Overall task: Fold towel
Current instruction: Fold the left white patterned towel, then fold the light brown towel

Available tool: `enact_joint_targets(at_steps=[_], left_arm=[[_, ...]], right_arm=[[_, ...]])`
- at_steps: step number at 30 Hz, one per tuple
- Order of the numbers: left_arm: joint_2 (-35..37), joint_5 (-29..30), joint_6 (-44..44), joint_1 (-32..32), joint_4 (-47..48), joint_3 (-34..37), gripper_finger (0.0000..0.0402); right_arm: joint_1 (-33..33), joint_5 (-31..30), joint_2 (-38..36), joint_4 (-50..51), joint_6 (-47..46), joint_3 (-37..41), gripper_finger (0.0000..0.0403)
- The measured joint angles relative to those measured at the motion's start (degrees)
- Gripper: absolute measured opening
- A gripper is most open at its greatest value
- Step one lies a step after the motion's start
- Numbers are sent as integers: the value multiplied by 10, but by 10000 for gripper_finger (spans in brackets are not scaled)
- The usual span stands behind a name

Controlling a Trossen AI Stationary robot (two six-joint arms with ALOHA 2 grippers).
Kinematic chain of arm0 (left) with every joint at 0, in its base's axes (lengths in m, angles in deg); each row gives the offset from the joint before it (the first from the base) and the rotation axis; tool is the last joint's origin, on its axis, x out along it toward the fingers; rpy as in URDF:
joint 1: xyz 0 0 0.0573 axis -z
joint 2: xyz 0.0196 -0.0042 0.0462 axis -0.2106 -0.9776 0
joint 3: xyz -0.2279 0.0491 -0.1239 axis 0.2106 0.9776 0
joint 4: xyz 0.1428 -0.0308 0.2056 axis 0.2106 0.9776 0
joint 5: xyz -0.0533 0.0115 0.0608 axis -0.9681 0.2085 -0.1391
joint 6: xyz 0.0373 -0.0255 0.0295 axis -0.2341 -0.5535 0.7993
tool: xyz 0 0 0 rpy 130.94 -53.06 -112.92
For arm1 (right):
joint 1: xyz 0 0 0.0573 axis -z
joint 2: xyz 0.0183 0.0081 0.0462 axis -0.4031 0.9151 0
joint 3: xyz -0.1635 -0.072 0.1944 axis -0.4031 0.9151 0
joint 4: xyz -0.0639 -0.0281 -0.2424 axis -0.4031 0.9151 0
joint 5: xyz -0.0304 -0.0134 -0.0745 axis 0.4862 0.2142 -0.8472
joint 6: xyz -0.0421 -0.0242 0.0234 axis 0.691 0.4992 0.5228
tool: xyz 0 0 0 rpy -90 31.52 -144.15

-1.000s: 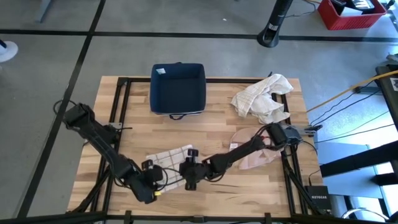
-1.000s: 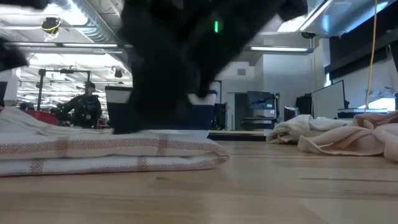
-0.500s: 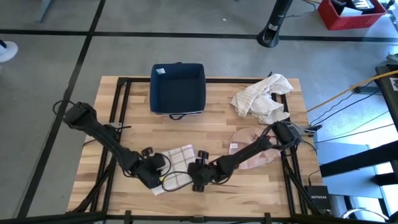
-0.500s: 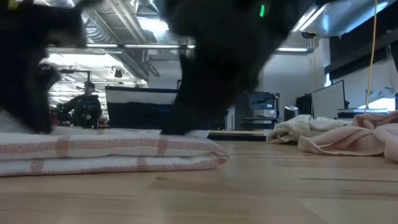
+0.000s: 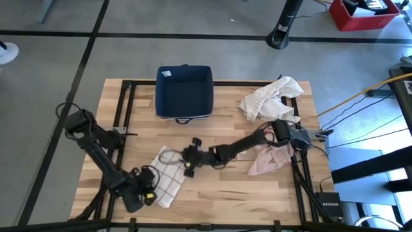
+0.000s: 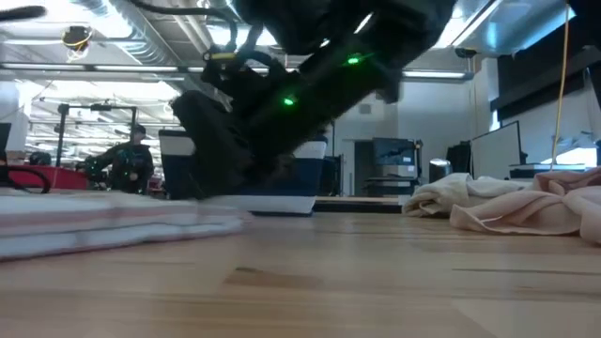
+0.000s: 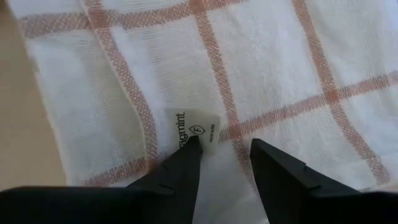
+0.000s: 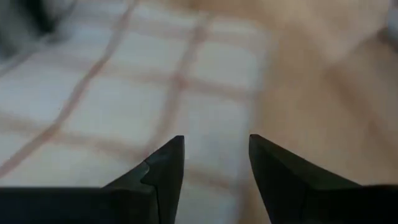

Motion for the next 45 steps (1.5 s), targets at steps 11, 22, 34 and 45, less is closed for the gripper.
enact_joint_targets(at_steps=[11, 22, 34, 45], left_arm=[[46, 140, 103, -7, 120, -89, 136], [4, 10, 409, -157, 5, -8, 136], [11, -6, 121, -123, 194, 27, 136], [74, 97, 182, -95, 224, -67, 136]], right_arm=[[8, 126, -96, 204, 18, -55, 182], [-120, -42, -199, 487, -136, -55, 182], [-217, -109, -200, 826, -654, -21, 182], [-230, -98, -200, 804, -786, 21, 182]])
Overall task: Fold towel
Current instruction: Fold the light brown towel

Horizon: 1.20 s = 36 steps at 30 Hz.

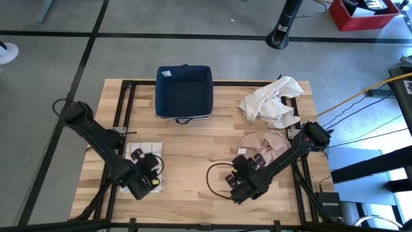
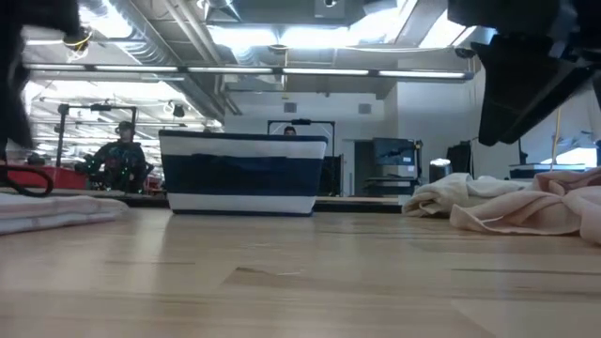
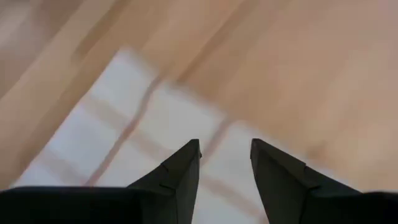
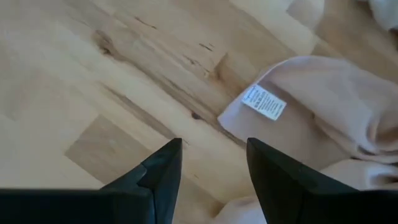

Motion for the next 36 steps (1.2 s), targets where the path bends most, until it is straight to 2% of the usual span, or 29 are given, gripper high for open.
enact_joint_targets(at_steps=[4, 8, 14, 18, 22, 27, 28, 32, 36], left_arm=[[3, 68, 126, -8, -100, -7, 136], [-5, 80, 227, -33, -190, -8, 136], [-12, 81, 308, -55, -230, -8, 136], [-12, 81, 368, -65, -231, -8, 136], [-12, 81, 407, -73, -231, -8, 136], [-12, 81, 428, -76, -228, -8, 136], [-12, 81, 435, -76, -229, -8, 136], [-12, 81, 460, -78, -232, -8, 136], [-12, 81, 463, -85, -239, -8, 136]], right_arm=[[25, 3, 0, -39, -24, 31, 182], [67, 20, 0, -68, -37, 69, 182], [112, 60, 1, -144, -4, 112, 182], [125, 60, 1, -145, 21, 130, 178], [125, 57, 1, -147, 40, 140, 134], [123, 61, 1, -178, 61, 165, 24], [123, 62, 1, -194, 83, 166, 13], [123, 67, -1, -297, 171, 149, 17], [123, 57, -5, -384, 294, 92, 5]])
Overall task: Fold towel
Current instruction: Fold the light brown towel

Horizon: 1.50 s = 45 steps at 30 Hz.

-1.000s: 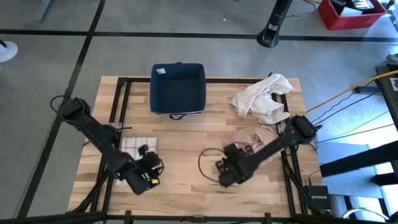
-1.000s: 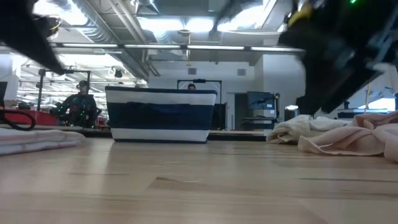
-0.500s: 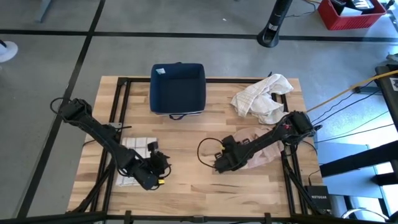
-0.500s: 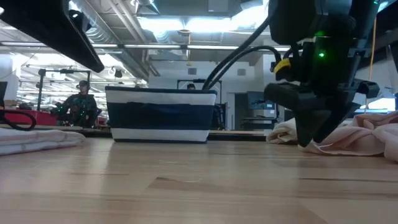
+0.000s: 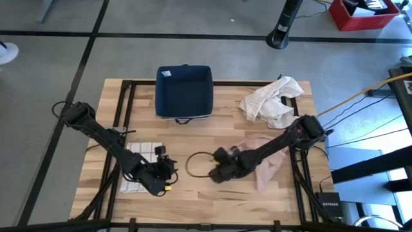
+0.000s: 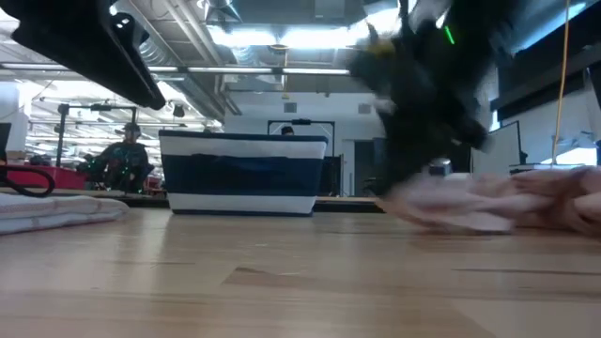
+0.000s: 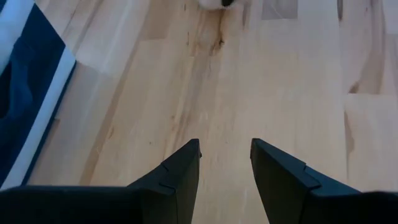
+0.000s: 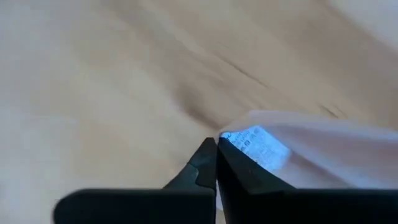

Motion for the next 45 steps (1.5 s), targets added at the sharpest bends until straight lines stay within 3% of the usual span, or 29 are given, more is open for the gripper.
enact_joint_targets(at_steps=[7, 16, 22, 28, 34, 39, 45], left_arm=[[0, -2, 1, -9, -35, 0, 136], [0, -2, 0, -9, -36, 0, 136], [0, 2, 2, -14, -50, 0, 136], [1, 4, 31, -44, -128, 0, 136], [1, 4, 3, -86, -163, 0, 143], [1, -13, 5, -124, -163, 0, 185], [1, -14, 25, -171, -146, 0, 221]], right_arm=[[0, -37, -24, 46, 194, -166, 4], [11, -169, -99, 159, 367, -297, 3], [52, -164, -134, 155, 495, -362, 2], [81, -155, -136, 152, 624, -451, 2], [87, -155, -136, 209, 641, -509, 1], [86, -144, -136, 360, 549, -513, 1], [61, -125, -137, 515, 413, -411, 1]])
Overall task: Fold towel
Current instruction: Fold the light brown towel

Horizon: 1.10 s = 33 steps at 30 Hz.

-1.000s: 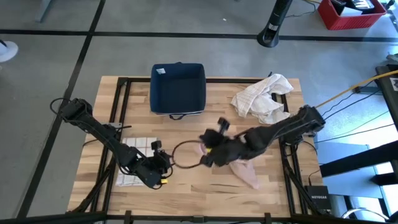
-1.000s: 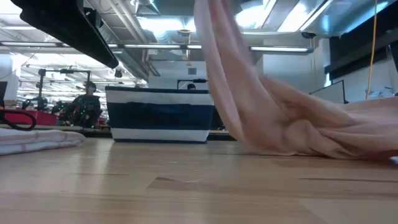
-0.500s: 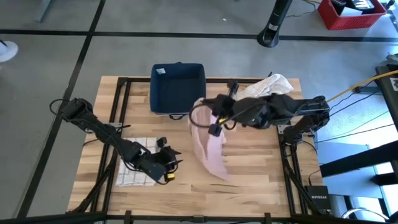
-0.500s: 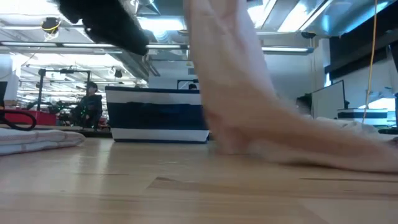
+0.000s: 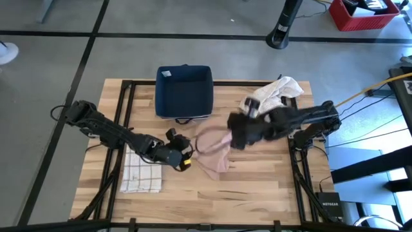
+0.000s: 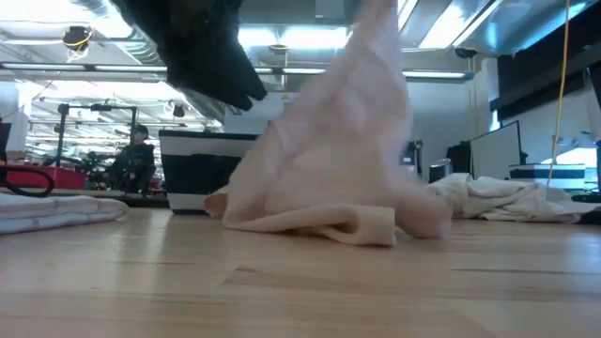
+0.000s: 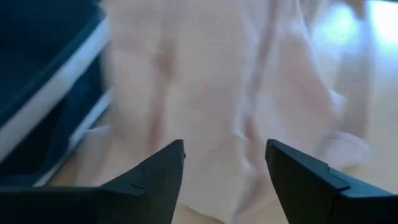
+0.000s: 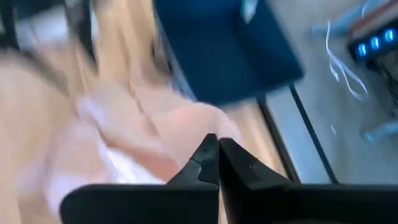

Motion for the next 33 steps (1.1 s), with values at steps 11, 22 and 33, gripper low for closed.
enact_joint_targets(at_steps=[11, 22, 33], left_arm=[[-6, -42, 2, -50, 83, 0, 218], [-94, -7, 170, -54, 110, 0, 194], [-174, 80, 267, -109, 96, 0, 193]], right_arm=[[-116, -25, -99, -139, -206, 400, 1], [-197, -6, -103, -563, -240, 687, 1], [-195, -39, -87, -667, -268, 739, 1]])
